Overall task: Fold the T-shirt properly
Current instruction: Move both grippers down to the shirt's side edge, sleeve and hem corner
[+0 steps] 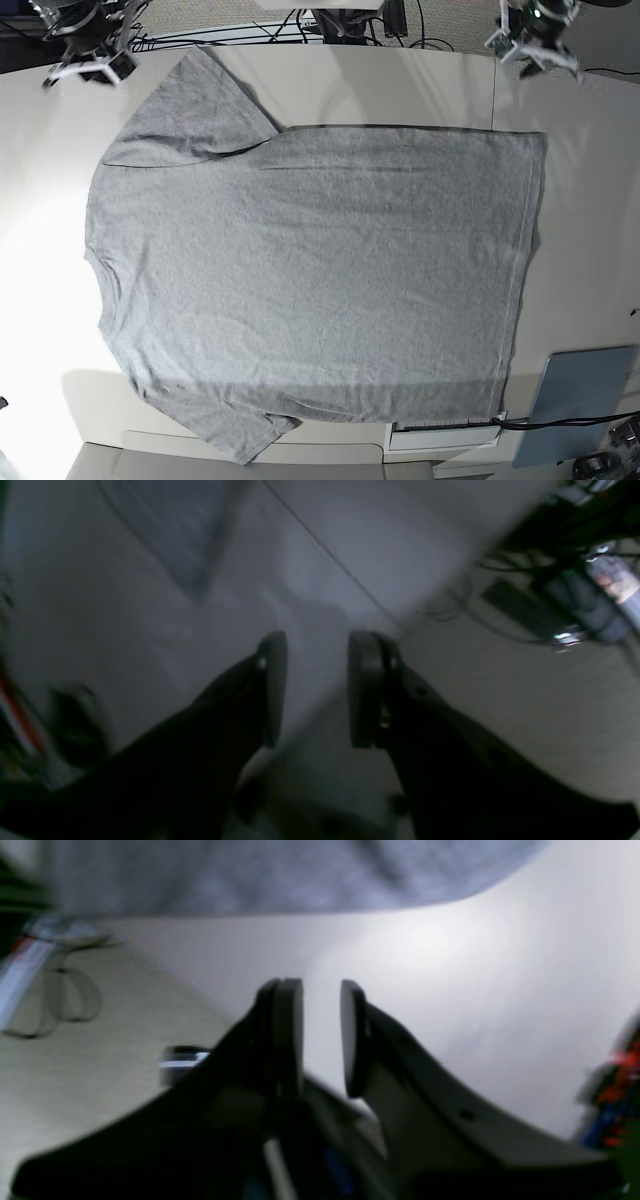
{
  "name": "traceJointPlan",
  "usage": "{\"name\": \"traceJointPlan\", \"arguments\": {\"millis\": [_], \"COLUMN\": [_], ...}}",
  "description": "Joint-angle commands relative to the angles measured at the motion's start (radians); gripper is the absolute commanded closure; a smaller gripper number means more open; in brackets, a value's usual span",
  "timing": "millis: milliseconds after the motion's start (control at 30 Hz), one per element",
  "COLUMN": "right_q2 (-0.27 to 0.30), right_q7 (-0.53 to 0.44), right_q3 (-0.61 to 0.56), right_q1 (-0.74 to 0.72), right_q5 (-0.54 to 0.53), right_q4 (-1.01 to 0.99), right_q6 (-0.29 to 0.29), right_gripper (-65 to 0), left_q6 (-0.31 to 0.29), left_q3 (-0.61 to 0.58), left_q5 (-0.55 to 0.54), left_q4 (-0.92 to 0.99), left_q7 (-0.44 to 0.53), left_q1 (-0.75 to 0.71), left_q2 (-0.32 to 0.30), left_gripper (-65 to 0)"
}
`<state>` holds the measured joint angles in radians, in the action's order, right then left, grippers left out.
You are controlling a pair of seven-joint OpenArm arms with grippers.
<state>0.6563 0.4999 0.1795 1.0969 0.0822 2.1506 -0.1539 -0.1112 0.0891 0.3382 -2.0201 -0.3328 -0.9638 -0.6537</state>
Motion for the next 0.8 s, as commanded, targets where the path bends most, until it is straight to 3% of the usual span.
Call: {"name": "traceJointPlan", "arguments": {"millis": [0, 133, 267, 400, 533, 767], "right_q2": [0.008, 0.008, 0.003, 0.003, 0.003, 0.003], "right_q7": [-0.004, 0.051, 0.071, 0.073, 0.083, 0.110], "right_q3": [0.024, 0.053, 0.051, 0.051, 0.051, 0.051], "right_q1": [0.001, -0.026, -0.048, -0.098, -0.151, -0.185], "right_q5": [0.018, 0.067, 0.076, 0.076, 0.076, 0.076], "right_q4": [0.023, 0.029, 0.029, 0.029, 0.029, 0.029], "right_q6": [0.009, 0.009, 0.006, -0.008, -0.008, -0.008], "right_gripper": [-13.8, -13.8, -13.8, -13.8, -13.8, -13.8], "left_q6": [-0.012, -0.105, -0.154, -0.225, -0.333, -0.351], "left_q3": [0.005, 0.005, 0.005, 0.005, 0.005, 0.002], "left_q5": [0.011, 0.010, 0.023, 0.051, 0.052, 0.051], "left_q4": [-0.013, -0.012, 0.013, 0.066, 0.128, 0.234], "left_q7": [0.011, 0.018, 0.037, 0.093, 0.148, 0.182], "left_q1": [0.011, 0.092, 0.173, 0.249, 0.304, 0.385], "left_q2": [-0.029, -0.091, -0.146, -0.158, -0.158, -0.158], "left_gripper": [-21.7, -21.7, -21.7, -21.8, -22.9, -26.5]}}
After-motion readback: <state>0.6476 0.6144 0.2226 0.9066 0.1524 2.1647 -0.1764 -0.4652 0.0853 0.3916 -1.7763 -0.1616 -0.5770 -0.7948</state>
